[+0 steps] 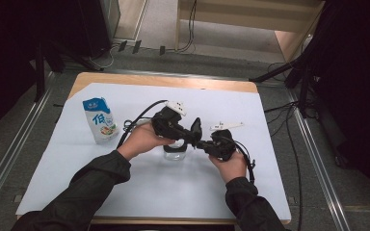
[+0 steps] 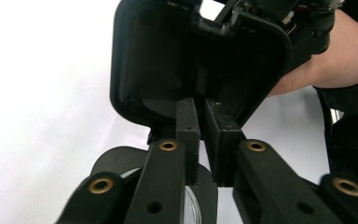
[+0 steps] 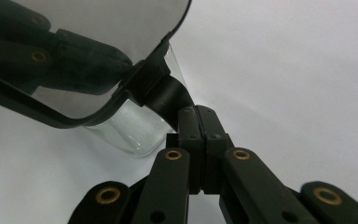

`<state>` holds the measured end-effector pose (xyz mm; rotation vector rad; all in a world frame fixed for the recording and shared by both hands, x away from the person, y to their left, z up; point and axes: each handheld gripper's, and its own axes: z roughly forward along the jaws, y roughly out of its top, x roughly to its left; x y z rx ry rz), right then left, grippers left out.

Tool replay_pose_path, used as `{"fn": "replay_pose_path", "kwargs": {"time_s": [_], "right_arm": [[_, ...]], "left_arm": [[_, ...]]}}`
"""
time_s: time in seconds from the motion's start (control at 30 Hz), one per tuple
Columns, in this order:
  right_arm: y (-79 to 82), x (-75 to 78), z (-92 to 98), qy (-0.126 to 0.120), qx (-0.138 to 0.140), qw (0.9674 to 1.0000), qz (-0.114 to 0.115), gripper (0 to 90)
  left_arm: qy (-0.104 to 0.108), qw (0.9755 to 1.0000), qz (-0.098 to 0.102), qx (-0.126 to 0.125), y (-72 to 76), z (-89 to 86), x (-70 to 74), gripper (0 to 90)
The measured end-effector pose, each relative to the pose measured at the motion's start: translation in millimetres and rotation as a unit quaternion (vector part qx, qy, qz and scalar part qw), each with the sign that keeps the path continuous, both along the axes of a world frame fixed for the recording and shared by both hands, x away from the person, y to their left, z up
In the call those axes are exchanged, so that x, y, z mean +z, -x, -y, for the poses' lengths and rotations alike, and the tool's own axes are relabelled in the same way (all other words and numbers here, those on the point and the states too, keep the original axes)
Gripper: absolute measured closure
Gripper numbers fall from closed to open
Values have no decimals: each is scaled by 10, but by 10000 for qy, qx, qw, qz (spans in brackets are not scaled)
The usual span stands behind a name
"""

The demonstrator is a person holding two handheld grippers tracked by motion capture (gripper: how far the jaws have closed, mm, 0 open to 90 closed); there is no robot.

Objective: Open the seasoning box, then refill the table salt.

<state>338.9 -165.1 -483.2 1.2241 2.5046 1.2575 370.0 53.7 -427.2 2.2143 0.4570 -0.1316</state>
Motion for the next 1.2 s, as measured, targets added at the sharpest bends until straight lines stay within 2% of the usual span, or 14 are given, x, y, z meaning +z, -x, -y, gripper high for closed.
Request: {"fn": "replay_pose_path", "kwargs": {"time_s": [0.03, 0.13, 0.2, 0.3, 0.43, 0.5, 0.57, 0.6, 0.7, 0.8, 0.93, 1.07, 1.13, 1.2], "right_arm": [[-3, -3, -5, 20, 0, 10000, -10, 900], [-12, 0, 5, 28, 17, 10000, 23, 891], [-8, 15, 18, 50, 13, 10000, 79, 865], [-15, 28, 59, 7, -58, 9999, 102, 769], [-59, 27, 182, -103, -245, 9996, -21, 690], [-57, 37, 205, -113, -265, 9996, -21, 681], [-39, 57, 248, -141, -326, 9993, 63, 648], [-8, 66, 290, -150, -387, 9991, 116, 623], [26, 85, 325, -182, -417, 9989, 102, 603], [75, 103, 371, -205, -427, 9986, 214, 578], [114, 118, 423, -246, -428, 9985, 244, 561], [108, 117, 446, -233, -316, 9988, 306, 561], [89, 106, 445, -212, -274, 9989, 302, 552], [76, 98, 448, -190, -187, 9991, 343, 544]], "left_arm": [[53, 10000, -39, 21, 3, -18, 0, 803], [-25, 10000, 52, 63, 31, -84, 19, 705], [-1, 9999, 83, 96, 58, -137, 24, 650], [24, 9999, 42, 120, 86, -231, 25, 575], [203, 9995, 7, 228, 140, -372, 30, 497], [277, 9992, -138, 242, 152, -432, 12, 482], [263, 9987, -245, 362, 155, -471, -21, 458], [185, 9987, -249, 407, 178, -509, -30, 447], [210, 9985, -222, 453, 209, -571, -32, 443], [224, 9981, -215, 524, 260, -643, -28, 422], [132, 9979, -184, 615, 328, -760, -53, 408], [200, 9972, -198, 695, 371, -890, -72, 399], [259, 9972, -299, 632, 380, -964, -79, 403], [309, 9964, -332, 720, 394, -1047, -78, 413]]}}
